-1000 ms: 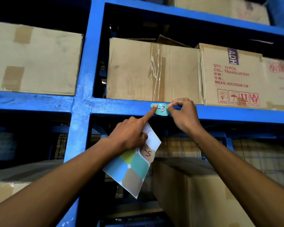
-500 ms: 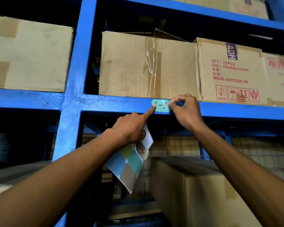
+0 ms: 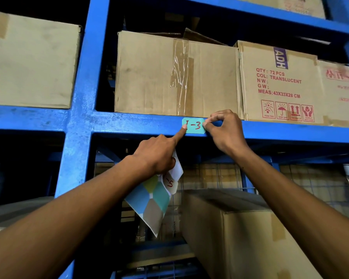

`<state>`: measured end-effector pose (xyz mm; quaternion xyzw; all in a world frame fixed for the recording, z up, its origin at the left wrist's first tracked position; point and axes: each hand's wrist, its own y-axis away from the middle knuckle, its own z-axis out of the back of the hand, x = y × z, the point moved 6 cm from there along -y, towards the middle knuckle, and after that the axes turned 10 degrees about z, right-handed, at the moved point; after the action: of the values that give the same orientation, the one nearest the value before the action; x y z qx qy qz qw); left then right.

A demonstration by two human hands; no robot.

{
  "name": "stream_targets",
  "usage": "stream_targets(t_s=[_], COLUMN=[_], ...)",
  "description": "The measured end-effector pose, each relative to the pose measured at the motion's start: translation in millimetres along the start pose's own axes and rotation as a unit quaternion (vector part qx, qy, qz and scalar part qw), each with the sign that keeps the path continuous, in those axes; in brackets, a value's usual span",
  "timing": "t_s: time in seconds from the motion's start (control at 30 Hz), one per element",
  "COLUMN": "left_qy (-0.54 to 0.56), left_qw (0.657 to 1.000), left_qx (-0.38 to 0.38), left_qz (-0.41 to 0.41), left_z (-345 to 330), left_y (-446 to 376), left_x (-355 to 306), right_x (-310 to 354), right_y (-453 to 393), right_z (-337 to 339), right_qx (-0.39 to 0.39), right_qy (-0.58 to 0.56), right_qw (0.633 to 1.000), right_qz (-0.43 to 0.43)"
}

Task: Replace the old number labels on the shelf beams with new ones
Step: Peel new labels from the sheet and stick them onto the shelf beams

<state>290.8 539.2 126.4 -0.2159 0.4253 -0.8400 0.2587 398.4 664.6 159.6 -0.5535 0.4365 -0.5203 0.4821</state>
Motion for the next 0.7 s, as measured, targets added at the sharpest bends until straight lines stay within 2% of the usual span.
stream_targets(t_s=[0.4,0.53,0.6,0.7], left_qy=[-0.016,-0.017,-0.014,-0.021], left_qw=[1.000,1.000,0.999,0.999], left_qx=[0.006,0.023,0.028,0.039], left_qz=[-0.004,-0.010,-0.011,-0.001], left_z=[2,6,10,12], left_y=[-4,-9,-11,-18], left_x=[0,-4,-6,-8], right_x=[-3,-4,0,15], right_y=[-1,0,5,15], right_z=[-1,4,7,2], right_qx=[-0.048,-0.025,-0.020,0.020], right_qy=[0.053,0.082,0.103,0.162], right_qw=[0.997,0.996,0.994,0.977], right_qz=[-0.020,-0.022,0.015,0.133])
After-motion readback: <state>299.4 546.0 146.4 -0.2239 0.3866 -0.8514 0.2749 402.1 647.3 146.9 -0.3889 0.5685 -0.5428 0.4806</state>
